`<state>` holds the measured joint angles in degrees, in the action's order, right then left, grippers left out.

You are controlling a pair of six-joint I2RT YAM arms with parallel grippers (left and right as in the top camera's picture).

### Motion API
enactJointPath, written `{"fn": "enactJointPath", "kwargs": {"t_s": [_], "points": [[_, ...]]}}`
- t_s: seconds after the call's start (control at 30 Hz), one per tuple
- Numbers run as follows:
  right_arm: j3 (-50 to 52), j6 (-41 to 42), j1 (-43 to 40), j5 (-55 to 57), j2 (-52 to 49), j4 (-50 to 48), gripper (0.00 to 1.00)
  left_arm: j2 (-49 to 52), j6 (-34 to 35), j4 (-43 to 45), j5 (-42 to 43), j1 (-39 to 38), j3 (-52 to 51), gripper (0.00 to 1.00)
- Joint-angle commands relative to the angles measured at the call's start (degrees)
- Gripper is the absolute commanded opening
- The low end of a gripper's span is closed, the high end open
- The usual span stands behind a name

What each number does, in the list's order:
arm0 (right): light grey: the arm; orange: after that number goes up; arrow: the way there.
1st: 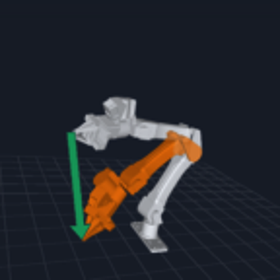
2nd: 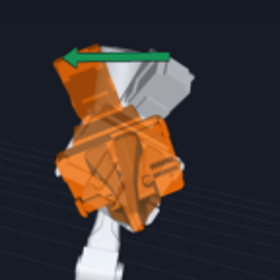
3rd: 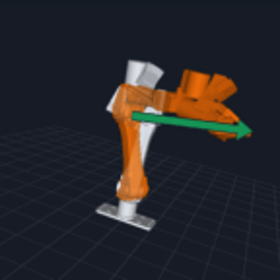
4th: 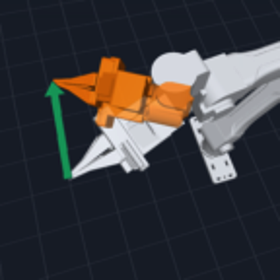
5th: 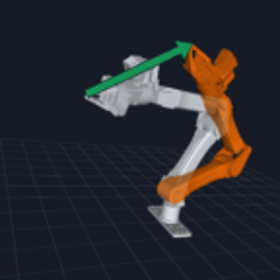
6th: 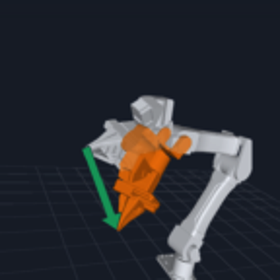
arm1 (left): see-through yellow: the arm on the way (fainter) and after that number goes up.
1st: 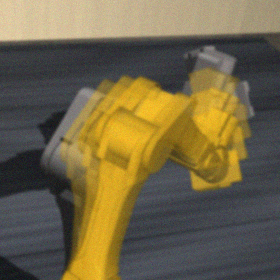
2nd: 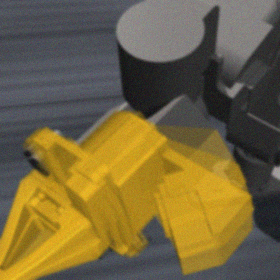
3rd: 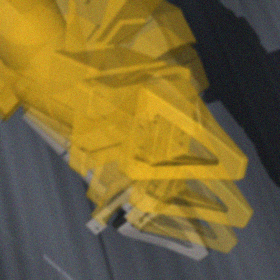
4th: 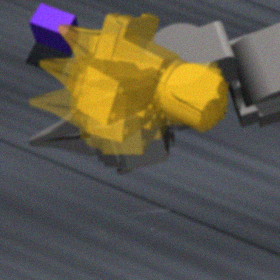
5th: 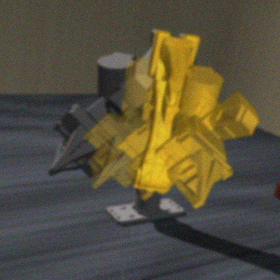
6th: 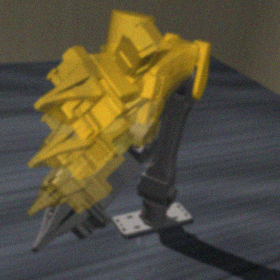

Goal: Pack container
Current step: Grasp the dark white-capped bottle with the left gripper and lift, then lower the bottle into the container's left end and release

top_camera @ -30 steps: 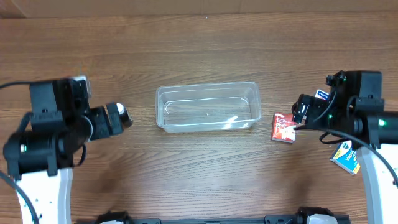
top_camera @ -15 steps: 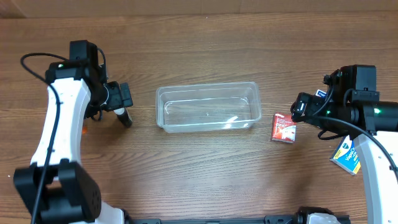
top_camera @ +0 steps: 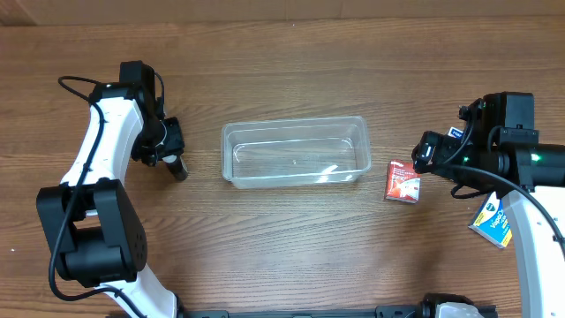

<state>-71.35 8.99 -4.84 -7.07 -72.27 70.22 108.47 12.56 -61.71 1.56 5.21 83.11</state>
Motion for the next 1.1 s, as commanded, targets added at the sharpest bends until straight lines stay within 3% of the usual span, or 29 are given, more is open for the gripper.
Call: {"fn": "enactJointPath", "kwargs": {"t_s": [0.0,0.2,0.33,0.47,0.73,0.87,1.07], "points": [[-1.8,0.0,-0.2,-0.2,0.2,-0.2,1.00,0.2,0.8,0.1,1.1,-0.4,1.1,0.23],[-1.8,0.0,-0.2,-0.2,0.2,-0.2,1.00,0.2,0.8,0.1,1.0,-0.4,1.2,0.04],[-1.8,0.0,-0.2,-0.2,0.2,-0.2,1.00,0.2,0.8,-2.6,1.0,-0.5,4.7,0.04],[-1.8,0.0,-0.2,-0.2,0.2,-0.2,1.00,0.2,0.8,-10.3,1.0,-2.8,14.6,0.04],[-1.8,0.0,-0.2,-0.1,0.2,-0.2,1.00,0.2,2.1,-25.4,1.0,-17.6,35.9,0.04],[-1.8,0.0,-0.2,-0.2,0.2,-0.2,1.00,0.2,4.5,-23.7,-2.1,-23.8,36.8,0.04],[-1.8,0.0,-0.2,-0.2,0.2,-0.2,1.00,0.2,7.6,-17.1,-8.1,-26.1,31.5,0.04]]}}
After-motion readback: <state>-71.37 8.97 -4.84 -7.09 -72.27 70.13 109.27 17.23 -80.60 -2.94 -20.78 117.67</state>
